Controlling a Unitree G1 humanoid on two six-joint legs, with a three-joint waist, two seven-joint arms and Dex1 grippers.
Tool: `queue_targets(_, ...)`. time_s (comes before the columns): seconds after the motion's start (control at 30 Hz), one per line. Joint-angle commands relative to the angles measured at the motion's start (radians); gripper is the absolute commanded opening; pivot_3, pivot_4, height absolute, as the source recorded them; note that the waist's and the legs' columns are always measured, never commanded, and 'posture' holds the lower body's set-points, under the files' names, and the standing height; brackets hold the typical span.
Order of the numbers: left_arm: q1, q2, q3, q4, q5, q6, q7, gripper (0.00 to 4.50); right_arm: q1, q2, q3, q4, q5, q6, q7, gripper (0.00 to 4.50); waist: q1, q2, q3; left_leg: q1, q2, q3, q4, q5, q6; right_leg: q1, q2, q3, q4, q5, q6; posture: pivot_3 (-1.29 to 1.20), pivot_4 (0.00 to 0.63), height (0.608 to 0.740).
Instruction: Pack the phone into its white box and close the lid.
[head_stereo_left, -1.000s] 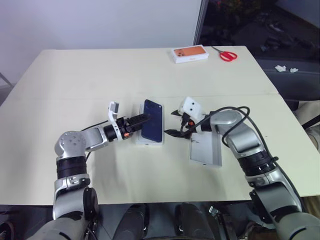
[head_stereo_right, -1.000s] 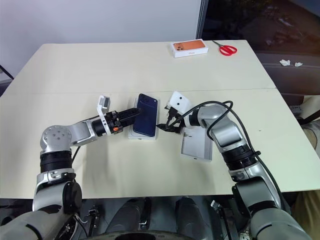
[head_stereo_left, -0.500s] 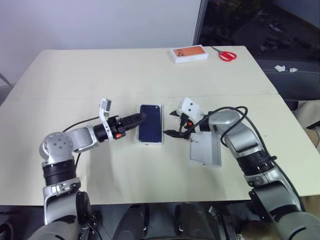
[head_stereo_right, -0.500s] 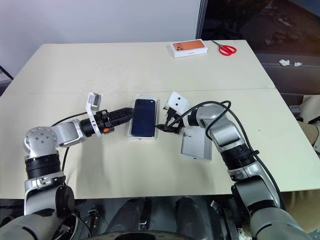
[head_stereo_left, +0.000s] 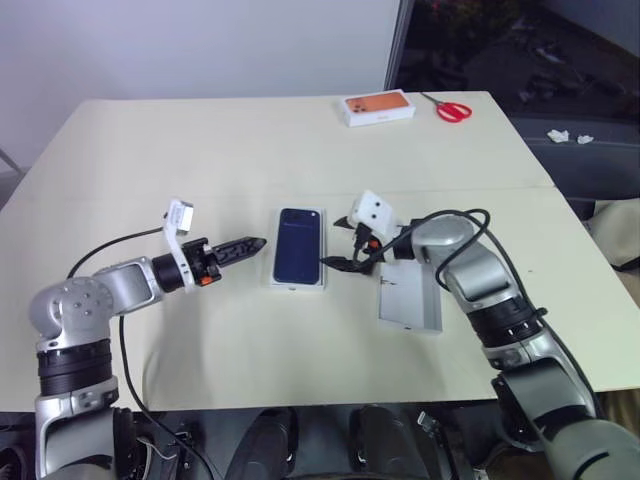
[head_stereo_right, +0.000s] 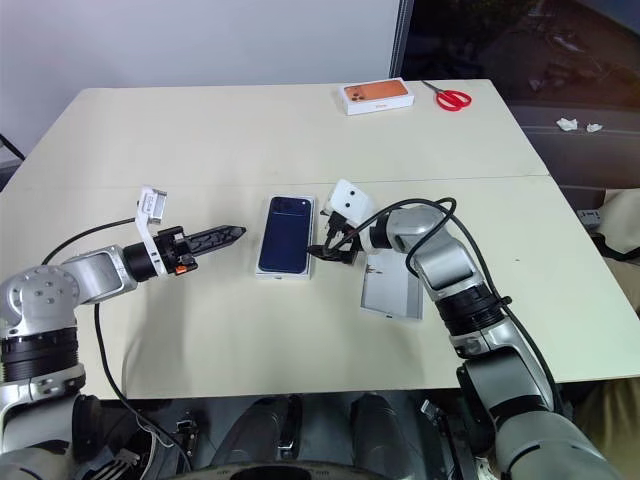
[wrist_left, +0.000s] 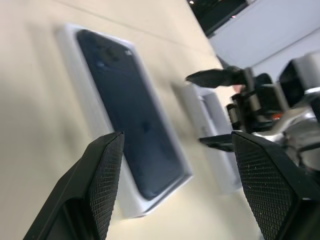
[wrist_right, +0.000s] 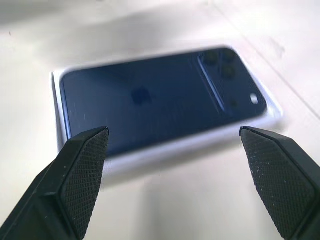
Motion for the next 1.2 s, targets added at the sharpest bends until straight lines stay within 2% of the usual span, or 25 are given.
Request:
queue_targets(0.03,0.007,0.032,0.008,-0.022,0.013,-0.071,-0.058,3.55,-0.060,0.072,-0.027,-0.005,0.025,0.014,-0.065,4.40,0.000,0.000,0.000,0.000,0.000,0.000,0.000,0.000,0.000,0.000,0.000,0.000,0.000,0.000,0.000,0.00,0.150,0.740)
queue_targets(0.1,0.022,0.049,-0.002,-0.031,0.035,-0.117,-0.091,3.55,-0.073,0.109,-0.026,0.014,0.022,0.019,-0.097,4.40,-0.002,0.000,0.000,0.000,0.000,0.000,-0.001,0.000,0.000,-0.001,0.000,0.000,0.000,0.000,0.000,0.00,0.150,0.740)
queue_targets(0.2,0.063,0.066,-0.021,-0.068,0.063,-0.188,-0.147,3.62,-0.081,0.164,0.002,0.061,-0.007,0.002,-0.150,3.56,-0.002,0.000,0.000,0.000,0.000,0.000,-0.001,0.000,0.000,-0.001,0.000,0.000,0.000,0.000,0.000,0.00,0.150,0.740)
queue_targets(0.23,0.077,0.070,-0.027,-0.079,0.073,-0.207,-0.160,3.62,-0.088,0.181,0.007,0.080,-0.012,-0.001,-0.166,3.16,-0.002,0.000,0.000,0.000,0.000,0.000,-0.001,0.000,0.000,0.000,0.000,0.000,0.000,0.000,0.000,0.00,0.150,0.740)
queue_targets(0.27,0.086,0.074,-0.031,-0.084,0.078,-0.222,-0.168,3.62,-0.093,0.191,0.008,0.093,-0.015,-0.002,-0.174,2.51,0.000,0.001,0.000,0.000,0.000,0.000,-0.001,0.000,0.000,0.000,0.000,0.000,-0.001,0.000,0.000,0.00,0.150,0.740)
queue_targets(0.43,0.126,0.079,-0.049,-0.096,0.093,-0.239,-0.178,3.62,-0.136,0.257,0.046,0.232,-0.088,-0.038,-0.262,0.06,-0.003,0.001,0.000,0.000,0.000,0.000,-0.001,0.000,0.000,-0.001,0.000,0.000,0.000,0.000,0.000,0.00,0.150,0.740)
queue_targets(0.6,0.144,0.078,-0.064,-0.106,0.112,-0.257,-0.175,3.62,-0.127,0.278,0.097,0.318,-0.146,-0.050,-0.273,0.06,-0.004,0.001,0.000,0.000,0.000,0.000,-0.001,0.000,0.000,-0.001,0.000,0.000,0.000,0.000,0.000,0.00,0.150,0.740)
queue_targets(0.77,0.147,0.073,-0.064,-0.100,0.118,-0.265,-0.167,3.62,-0.085,0.239,0.139,0.288,-0.180,-0.053,-0.230,0.06,-0.005,0.001,0.000,0.001,0.000,0.000,-0.001,-0.001,0.001,-0.001,0.001,0.000,0.001,0.000,0.000,0.00,0.150,0.740)
queue_targets(1.0,0.134,0.068,-0.080,-0.087,0.138,-0.282,-0.164,3.62,-0.075,0.204,0.135,0.266,-0.186,-0.040,-0.204,0.06,-0.004,0.001,0.000,0.001,0.000,0.000,-0.001,-0.001,0.001,0.000,0.000,0.000,0.001,0.000,0.000,0.00,0.150,0.740)
queue_targets(1.2,0.113,0.065,-0.093,-0.074,0.153,-0.293,-0.165,3.62,-0.087,0.218,0.121,0.273,-0.179,-0.036,-0.218,0.06,-0.004,0.001,0.000,0.001,0.000,0.000,0.000,-0.001,0.002,0.000,0.000,0.000,0.001,0.000,0.000,0.00,0.150,0.740)
